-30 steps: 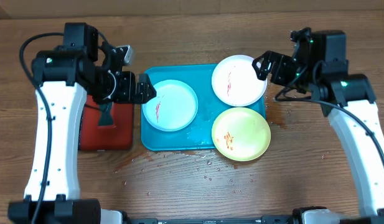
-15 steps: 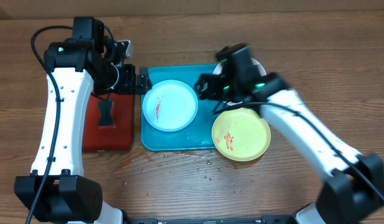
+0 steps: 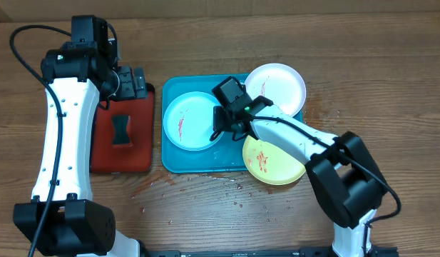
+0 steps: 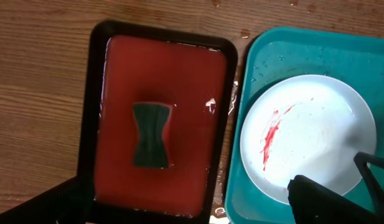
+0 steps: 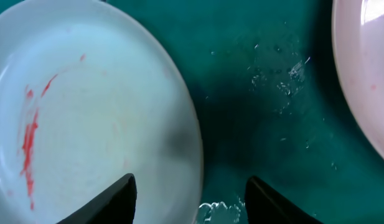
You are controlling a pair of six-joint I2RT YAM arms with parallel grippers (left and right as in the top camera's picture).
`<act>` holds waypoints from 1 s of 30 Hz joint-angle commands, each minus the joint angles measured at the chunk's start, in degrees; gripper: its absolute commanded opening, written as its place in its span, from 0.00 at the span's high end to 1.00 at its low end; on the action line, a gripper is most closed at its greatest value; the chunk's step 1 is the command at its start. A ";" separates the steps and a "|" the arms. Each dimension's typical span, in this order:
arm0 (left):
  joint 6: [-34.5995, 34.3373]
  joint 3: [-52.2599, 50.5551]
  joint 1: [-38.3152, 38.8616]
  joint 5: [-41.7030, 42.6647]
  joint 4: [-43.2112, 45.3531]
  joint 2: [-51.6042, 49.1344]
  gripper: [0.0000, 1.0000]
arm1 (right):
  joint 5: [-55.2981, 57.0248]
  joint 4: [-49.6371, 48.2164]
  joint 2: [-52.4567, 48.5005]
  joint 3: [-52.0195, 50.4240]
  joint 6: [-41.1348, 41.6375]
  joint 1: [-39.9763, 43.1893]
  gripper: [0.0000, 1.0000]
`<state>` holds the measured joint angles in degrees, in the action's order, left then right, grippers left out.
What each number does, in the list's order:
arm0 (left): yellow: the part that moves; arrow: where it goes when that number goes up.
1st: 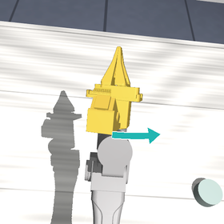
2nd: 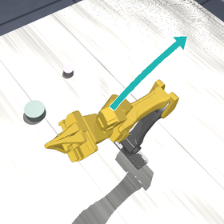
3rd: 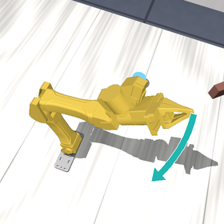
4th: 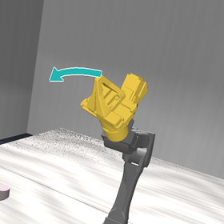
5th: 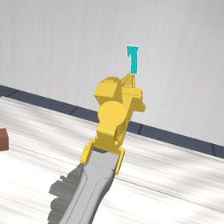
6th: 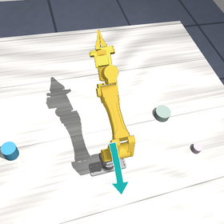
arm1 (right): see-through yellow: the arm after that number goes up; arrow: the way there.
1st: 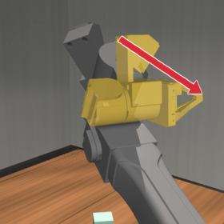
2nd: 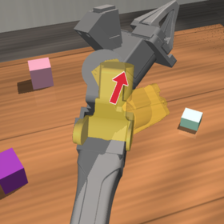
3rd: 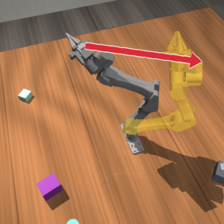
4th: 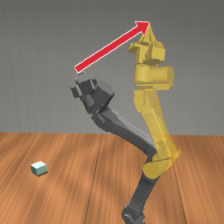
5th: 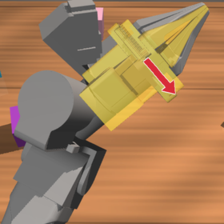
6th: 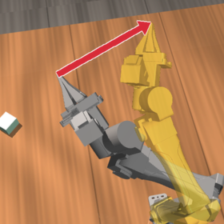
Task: Clean dirty plates on tray and stack at the side
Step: 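Reach the left gripper to the sponge and the right gripper to the light-blue plate rim, then grasp the green-and-pink sponge with the left gripper and lift it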
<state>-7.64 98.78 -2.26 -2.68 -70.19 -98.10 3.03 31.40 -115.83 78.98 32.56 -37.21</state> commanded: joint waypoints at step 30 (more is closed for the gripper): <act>6.36 0.59 -3.96 -1.46 -3.19 -23.52 0.27 | 1.88 -1.33 -4.15 1.22 0.28 0.09 0.96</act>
<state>-3.01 98.78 -4.49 -3.53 -73.63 -119.31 4.29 29.61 -118.85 79.59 33.23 -37.21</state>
